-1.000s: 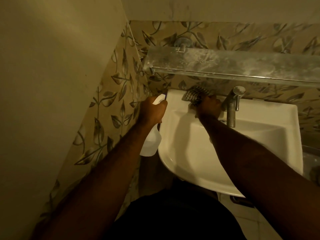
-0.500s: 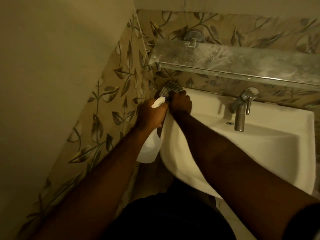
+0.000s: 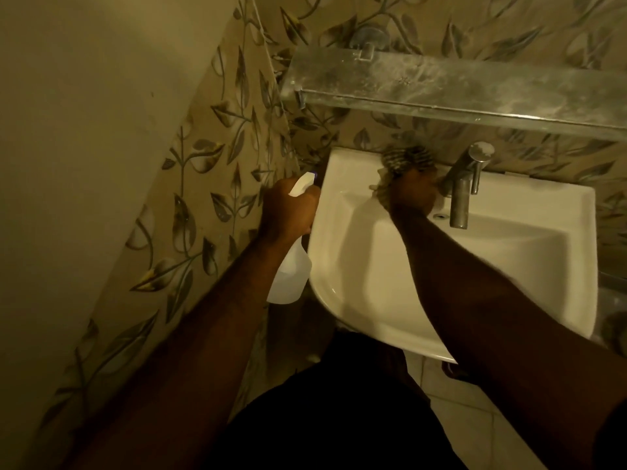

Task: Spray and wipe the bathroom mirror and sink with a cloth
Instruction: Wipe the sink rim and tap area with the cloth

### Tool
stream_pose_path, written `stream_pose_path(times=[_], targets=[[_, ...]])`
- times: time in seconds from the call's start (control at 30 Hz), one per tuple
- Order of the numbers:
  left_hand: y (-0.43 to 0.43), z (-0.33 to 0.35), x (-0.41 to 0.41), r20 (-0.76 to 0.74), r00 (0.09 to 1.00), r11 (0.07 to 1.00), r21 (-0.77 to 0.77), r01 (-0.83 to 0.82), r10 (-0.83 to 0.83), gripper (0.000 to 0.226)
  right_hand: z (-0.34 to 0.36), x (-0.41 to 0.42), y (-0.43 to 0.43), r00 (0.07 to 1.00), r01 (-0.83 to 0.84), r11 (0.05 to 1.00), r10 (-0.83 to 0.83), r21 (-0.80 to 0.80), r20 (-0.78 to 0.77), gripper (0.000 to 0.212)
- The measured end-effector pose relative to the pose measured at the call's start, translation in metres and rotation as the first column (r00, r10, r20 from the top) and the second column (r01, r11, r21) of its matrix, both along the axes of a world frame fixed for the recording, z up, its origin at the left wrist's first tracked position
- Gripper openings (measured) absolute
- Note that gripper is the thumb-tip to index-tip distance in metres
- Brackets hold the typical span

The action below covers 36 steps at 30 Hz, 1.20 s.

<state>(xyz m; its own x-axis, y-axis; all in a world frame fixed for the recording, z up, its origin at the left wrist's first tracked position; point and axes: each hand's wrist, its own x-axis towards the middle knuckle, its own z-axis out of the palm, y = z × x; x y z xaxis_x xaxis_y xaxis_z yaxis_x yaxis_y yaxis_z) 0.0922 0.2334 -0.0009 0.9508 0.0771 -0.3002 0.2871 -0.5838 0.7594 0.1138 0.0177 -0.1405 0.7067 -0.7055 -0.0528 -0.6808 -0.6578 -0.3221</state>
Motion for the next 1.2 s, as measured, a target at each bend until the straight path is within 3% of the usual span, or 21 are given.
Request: stream_pose_path(times=[0.13, 0.23, 0.6, 0.7, 0.83, 1.03, 1.2], targets=[[0.006, 0.002, -0.004, -0.010, 1.000, 1.000, -0.006, -0.021, 0.021, 0.013, 0.004, 0.027, 0.041, 0.990, -0.144, 0.984, 0.144, 0.110, 0.003, 0.042], [0.010, 0.003, -0.002, -0.019, 1.000, 1.000, 0.010, -0.012, 0.012, 0.025, 0.004, 0.045, 0.077, 0.967, -0.254, 0.944, 0.251, 0.209, 0.041, 0.042], [0.029, 0.002, -0.021, -0.039, 0.998, 0.999, -0.023, -0.048, 0.047, 0.034, 0.015, 0.033, 0.120, 0.975, -0.210, 0.872, 0.220, 0.443, 0.028, 0.059], [0.038, 0.004, -0.029, -0.049, 0.996, 0.996, -0.045, -0.074, 0.072, 0.033, 0.007, 0.001, 0.150, 0.956, -0.265, 0.855, 0.292, 0.445, 0.009, 0.050], [0.049, 0.001, -0.041, -0.031, 0.999, 0.999, -0.013, -0.042, 0.041, 0.032, 0.004, -0.045, 0.181, 0.964, -0.220, 0.874, 0.262, 0.434, -0.038, 0.049], [0.056, -0.015, -0.064, -0.054, 0.998, 0.999, -0.009, -0.035, 0.034, 0.034, -0.002, -0.094, 0.193, 0.907, -0.391, 0.874, 0.418, 0.289, -0.040, 0.036], [0.066, -0.039, -0.098, -0.103, 0.991, 0.996, 0.034, -0.082, 0.085, 0.030, 0.004, -0.128, 0.195, 0.819, -0.543, 0.814, 0.568, 0.206, -0.085, 0.038]])
